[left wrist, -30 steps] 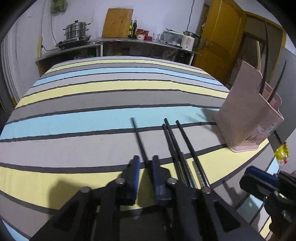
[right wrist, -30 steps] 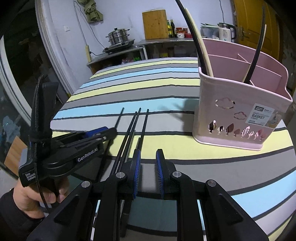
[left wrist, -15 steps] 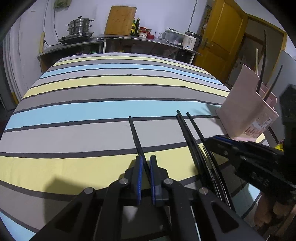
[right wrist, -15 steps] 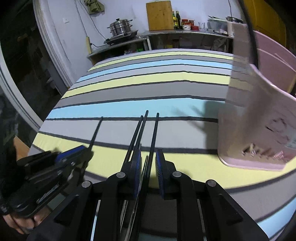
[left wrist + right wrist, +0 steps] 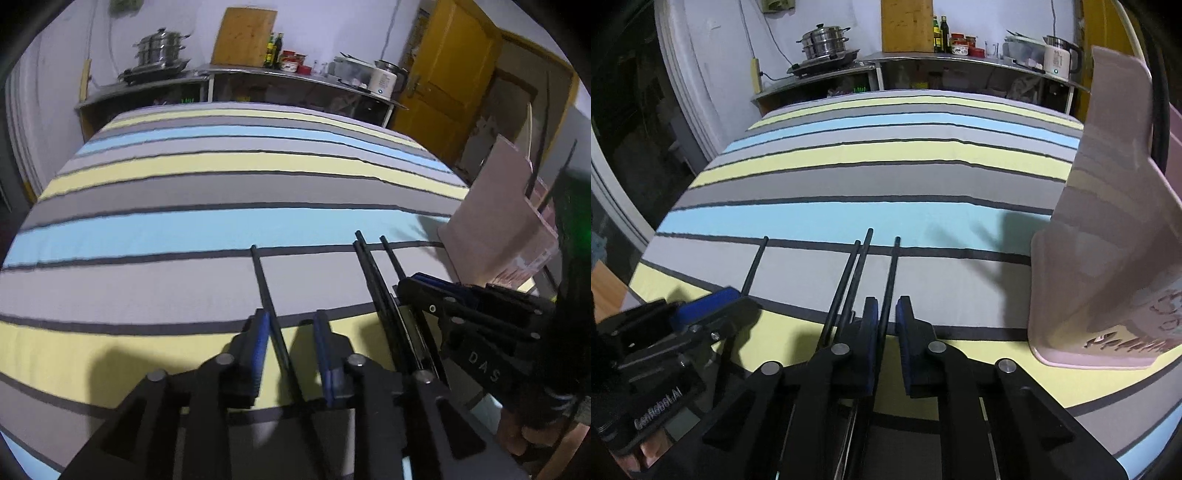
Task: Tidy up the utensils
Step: 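Close the left tool on a black chopstick while the right tool grasps another, then lift and carry both black chopsticks over the pink basket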
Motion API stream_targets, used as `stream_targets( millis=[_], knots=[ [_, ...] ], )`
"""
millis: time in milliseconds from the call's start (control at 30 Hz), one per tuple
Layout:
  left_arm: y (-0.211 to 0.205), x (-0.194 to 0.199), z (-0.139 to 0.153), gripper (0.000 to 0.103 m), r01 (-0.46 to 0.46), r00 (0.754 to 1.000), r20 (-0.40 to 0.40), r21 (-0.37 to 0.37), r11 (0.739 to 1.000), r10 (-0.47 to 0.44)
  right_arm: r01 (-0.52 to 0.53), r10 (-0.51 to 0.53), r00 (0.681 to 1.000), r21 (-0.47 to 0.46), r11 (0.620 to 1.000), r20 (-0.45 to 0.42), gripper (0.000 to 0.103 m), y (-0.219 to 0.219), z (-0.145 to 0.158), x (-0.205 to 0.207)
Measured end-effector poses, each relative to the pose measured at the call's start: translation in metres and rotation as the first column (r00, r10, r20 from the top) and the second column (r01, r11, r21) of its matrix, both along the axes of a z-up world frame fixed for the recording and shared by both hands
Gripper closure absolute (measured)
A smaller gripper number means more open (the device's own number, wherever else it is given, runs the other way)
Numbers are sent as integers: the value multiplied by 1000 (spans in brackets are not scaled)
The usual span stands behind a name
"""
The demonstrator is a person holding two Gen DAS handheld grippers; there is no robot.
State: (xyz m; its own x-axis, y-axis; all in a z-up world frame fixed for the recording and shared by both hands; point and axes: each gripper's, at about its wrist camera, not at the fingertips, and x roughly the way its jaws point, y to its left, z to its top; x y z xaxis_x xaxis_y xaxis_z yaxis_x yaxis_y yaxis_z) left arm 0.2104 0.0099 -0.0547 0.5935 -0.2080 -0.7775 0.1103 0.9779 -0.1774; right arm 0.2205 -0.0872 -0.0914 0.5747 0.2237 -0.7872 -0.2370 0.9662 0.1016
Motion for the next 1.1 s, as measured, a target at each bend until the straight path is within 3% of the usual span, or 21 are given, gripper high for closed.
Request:
stream_targets(
  millis=[100,167,300,633,1100],
  knots=[
    [-6,2,0,81,4,1000,3,51,999,-4,-3,3,1000,4,1000,-9,96,-1,1,2],
    [-4,5,0,96,-9,1000,-6,63,998,9,-4,5,1000,20,1000,-15,96,-4,3,1],
    [4,5,6,97,-13,1000,-23,6,1000,13,-9,8,1000,56,998,12,96,-10,16,-8],
    [-1,-23,60,98,35,996,87,-43,998,-31,-6,-5,995,113,994,104,97,-32,62,-40],
    [-2,-63,145,98,83,969,236,-62,995,-66,1,-40,970,160,987,241,97,-53,132,-87]
  ],
)
